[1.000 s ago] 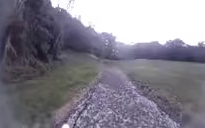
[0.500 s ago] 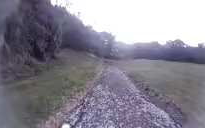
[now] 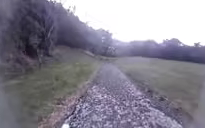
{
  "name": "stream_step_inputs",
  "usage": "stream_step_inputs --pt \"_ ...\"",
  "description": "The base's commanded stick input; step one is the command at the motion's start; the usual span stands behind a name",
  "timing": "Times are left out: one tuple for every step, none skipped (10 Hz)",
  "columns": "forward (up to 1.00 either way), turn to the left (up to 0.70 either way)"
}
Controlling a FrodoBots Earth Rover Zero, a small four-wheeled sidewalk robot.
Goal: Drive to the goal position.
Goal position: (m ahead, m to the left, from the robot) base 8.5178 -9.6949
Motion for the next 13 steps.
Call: stream_step_inputs --pt "0.69 -0.01" --pt "0.69 -0.06" --pt "0.69 -0.19" --pt "0.69 0.0" --pt "0.69 0.0" --pt "0.69 0.0" --pt "0.69 0.0" --pt "0.69 0.0" --pt "0.7 -0.3" --pt "0.7 -0.34" --pt "0.7 -0.35" --pt "0.7 -0.35" --pt "0.7 -0.34"
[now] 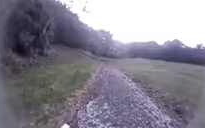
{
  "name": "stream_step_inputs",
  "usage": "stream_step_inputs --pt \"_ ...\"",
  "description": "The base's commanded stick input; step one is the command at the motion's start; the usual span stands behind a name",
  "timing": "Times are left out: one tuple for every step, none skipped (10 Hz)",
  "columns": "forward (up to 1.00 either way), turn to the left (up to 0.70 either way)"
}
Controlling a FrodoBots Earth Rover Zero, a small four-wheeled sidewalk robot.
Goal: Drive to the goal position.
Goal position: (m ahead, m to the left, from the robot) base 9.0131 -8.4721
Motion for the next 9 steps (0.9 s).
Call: stream_step_inputs --pt "0.7 -0.18" --pt "0.7 0.0" --pt "0.7 0.0" --pt "0.7 0.0" --pt "0.7 0.0" --pt "0.7 0.0" --pt "0.7 0.0" --pt "0.7 0.0" --pt "0.7 0.0"
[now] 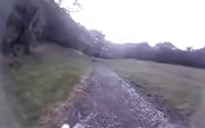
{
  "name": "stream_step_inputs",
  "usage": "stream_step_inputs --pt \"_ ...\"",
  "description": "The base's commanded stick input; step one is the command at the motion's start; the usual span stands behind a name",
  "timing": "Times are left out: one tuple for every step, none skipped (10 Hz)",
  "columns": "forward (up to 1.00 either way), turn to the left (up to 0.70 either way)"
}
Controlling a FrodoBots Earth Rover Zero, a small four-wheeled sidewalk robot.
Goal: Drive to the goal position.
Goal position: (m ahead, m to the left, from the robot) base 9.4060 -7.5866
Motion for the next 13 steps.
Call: stream_step_inputs --pt "0.7 0.0" --pt "0.7 0.0" --pt "0.7 0.0" --pt "0.7 0.0" --pt "0.7 0.0" --pt "0.7 0.0" --pt "0.7 0.0" --pt "0.7 0.0" --pt "0.7 0.0" --pt "0.7 0.0" --pt "0.7 -0.05" --pt "0.7 -0.06" --pt "0.7 -0.15"
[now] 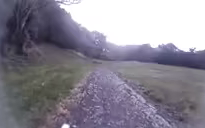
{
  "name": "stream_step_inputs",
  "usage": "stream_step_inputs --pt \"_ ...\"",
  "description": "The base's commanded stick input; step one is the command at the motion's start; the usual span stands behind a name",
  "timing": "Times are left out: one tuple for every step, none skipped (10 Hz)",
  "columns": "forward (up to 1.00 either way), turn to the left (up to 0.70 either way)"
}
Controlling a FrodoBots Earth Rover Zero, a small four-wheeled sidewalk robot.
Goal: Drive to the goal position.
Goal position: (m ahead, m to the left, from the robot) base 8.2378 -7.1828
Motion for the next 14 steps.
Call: stream_step_inputs --pt "0.7 -0.24" --pt "0.7 -0.33" --pt "0.7 0.0" --pt "0.7 0.0" --pt "0.7 0.0" --pt "0.7 0.0" --pt "0.7 0.0" --pt "0.7 0.0" --pt "0.7 0.0" --pt "0.7 0.0" --pt "0.7 -0.14" --pt "0.7 -0.35" --pt "0.7 -0.35" --pt "0.7 -0.29"
